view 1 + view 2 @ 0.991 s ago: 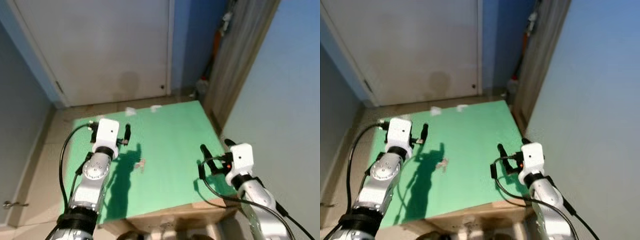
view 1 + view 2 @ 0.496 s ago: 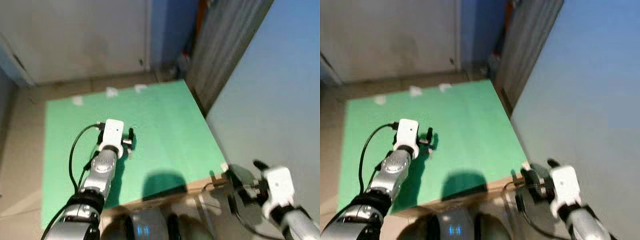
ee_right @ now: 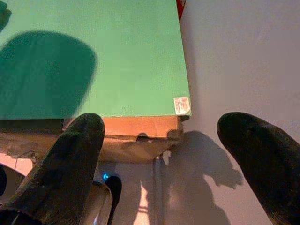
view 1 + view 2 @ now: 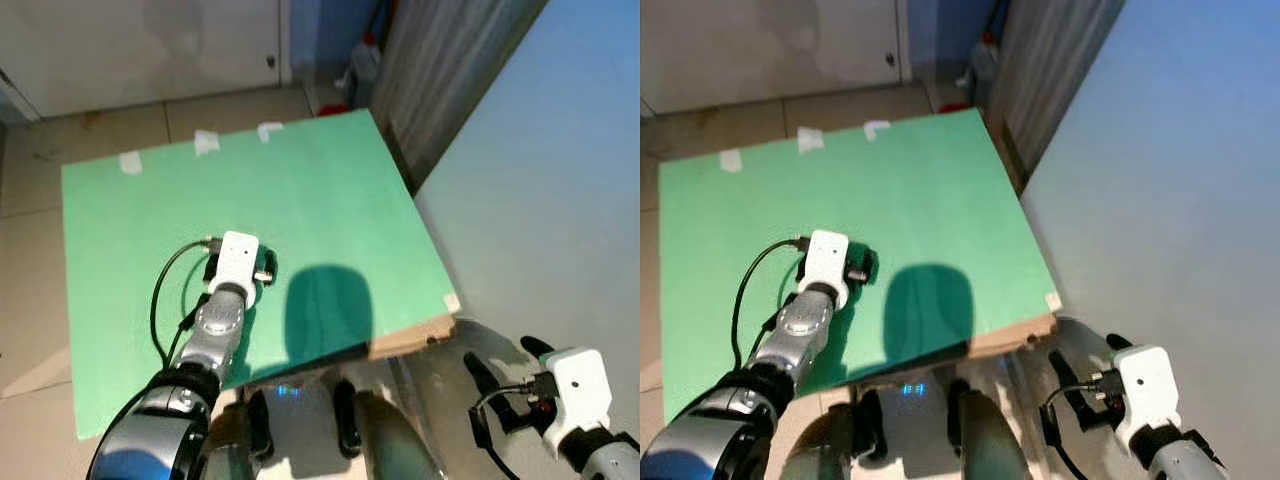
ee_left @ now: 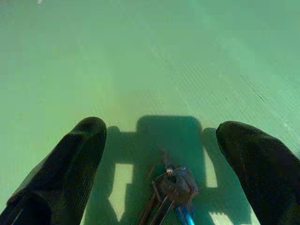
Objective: Hang keys on a hook
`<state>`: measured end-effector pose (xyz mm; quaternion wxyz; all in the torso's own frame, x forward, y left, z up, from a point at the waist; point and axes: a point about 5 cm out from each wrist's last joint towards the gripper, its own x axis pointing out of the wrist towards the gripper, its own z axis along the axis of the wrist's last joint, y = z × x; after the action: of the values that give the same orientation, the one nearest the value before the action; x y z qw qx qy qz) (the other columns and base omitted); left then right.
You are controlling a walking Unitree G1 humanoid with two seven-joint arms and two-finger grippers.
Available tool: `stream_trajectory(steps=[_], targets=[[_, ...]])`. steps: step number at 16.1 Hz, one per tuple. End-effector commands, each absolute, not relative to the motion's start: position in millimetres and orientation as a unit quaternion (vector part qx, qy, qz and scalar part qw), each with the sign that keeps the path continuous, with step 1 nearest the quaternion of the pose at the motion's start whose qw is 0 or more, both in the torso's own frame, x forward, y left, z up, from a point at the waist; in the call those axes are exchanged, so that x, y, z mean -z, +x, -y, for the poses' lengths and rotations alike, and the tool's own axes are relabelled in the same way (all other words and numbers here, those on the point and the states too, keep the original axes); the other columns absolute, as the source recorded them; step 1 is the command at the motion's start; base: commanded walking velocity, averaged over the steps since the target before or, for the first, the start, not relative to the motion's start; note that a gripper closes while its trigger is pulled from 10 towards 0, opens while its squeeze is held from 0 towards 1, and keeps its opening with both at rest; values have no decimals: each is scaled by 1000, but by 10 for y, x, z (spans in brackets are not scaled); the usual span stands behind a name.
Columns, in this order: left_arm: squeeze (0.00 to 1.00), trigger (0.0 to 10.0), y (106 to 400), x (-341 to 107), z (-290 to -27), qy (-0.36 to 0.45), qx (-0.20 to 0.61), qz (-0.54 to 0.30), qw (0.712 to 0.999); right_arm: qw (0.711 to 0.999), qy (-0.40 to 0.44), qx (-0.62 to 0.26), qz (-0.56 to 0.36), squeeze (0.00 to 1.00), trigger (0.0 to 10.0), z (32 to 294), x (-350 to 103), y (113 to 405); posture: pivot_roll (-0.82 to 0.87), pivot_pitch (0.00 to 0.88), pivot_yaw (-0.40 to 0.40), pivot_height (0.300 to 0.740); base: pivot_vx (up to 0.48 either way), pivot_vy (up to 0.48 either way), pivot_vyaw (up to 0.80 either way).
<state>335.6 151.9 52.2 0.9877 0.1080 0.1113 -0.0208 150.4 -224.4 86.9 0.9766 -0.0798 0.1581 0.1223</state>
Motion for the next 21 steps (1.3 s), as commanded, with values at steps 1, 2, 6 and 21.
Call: stream_trajectory(steps=[1, 2, 6, 21], targets=[[0, 10000, 3299, -422, -1516, 112, 10, -133, 985, 977, -76, -115, -164, 0, 10000, 2248, -881, 1496, -428, 384, -66, 740, 0, 0, 0], [0, 10000, 3300, -422, -1518, 113, 5, -132, 985, 977, -76, -114, -165, 0, 10000, 2248, -886, 1505, -428, 384, -66, 740, 0, 0, 0], [0, 3843, 3305, -411, -1481, 101, 7, -137, 985, 976, -75, -116, -168, 0, 10000, 2259, -890, 1534, -419, 378, -74, 740, 0, 0, 0], [0, 0, 3391, -484, -1488, 19, 17, -147, 989, 937, 20, -268, -224, 0, 10000, 2092, -931, 1432, -399, 360, -67, 740, 0, 0, 0]])
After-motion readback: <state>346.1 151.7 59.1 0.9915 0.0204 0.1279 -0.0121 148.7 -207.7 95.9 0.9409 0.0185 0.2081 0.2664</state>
